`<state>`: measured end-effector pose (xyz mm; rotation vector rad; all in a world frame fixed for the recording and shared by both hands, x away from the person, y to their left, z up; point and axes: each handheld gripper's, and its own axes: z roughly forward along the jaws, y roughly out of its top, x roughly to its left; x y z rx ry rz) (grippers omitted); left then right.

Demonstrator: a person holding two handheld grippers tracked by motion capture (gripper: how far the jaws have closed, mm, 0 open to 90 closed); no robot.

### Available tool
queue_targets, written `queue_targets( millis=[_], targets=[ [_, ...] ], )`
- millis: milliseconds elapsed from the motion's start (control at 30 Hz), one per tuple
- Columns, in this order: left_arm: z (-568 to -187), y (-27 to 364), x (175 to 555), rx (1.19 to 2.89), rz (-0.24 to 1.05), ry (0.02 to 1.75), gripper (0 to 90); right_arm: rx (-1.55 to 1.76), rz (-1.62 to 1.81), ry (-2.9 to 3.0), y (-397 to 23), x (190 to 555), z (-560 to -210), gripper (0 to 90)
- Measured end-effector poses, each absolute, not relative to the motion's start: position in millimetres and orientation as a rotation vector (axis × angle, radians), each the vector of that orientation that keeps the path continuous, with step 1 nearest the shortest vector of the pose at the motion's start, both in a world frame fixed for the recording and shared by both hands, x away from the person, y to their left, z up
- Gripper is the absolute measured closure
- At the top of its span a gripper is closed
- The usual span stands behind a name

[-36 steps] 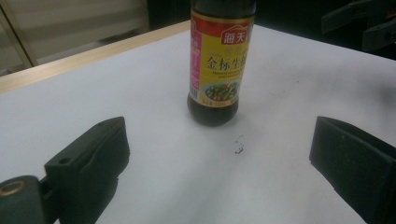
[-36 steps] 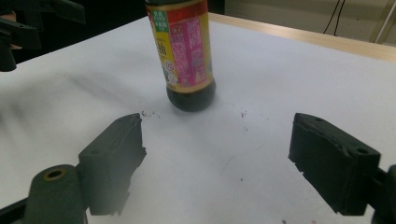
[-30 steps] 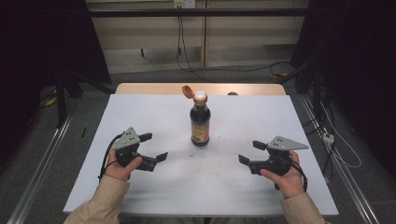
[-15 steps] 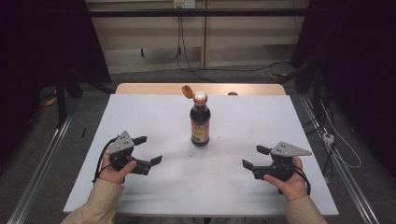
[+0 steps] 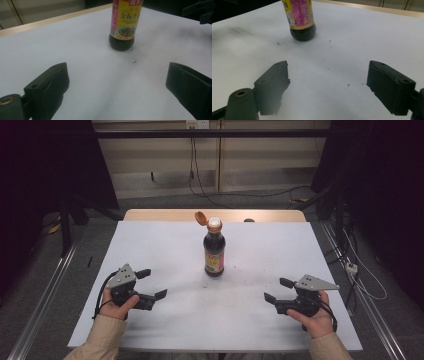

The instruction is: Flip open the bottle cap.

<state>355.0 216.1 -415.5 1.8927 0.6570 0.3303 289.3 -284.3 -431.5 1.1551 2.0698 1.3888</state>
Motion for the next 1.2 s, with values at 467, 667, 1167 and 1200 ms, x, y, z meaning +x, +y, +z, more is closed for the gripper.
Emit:
queue_targets(
  millis=[467,667,1167,1200],
  targets=[
    [-418.2,231.1,351.2,1.889,0.342,0.688,4.6,1.163,1.385,2.068,-289.5,284.9,-435.6,17.3],
    [-419.6,235.1,350.0,1.883,0.344,0.698,4.5,1.167,1.385,2.060,-291.7,282.9,-435.4,17.3],
    [-425.7,240.2,348.2,1.906,0.355,0.710,4.6,1.169,1.378,2.061,-297.4,279.1,-441.0,17.0],
    [-426.2,240.8,348.8,1.908,0.345,0.704,4.6,1.171,1.383,2.060,-297.3,279.0,-441.2,17.0]
  ],
)
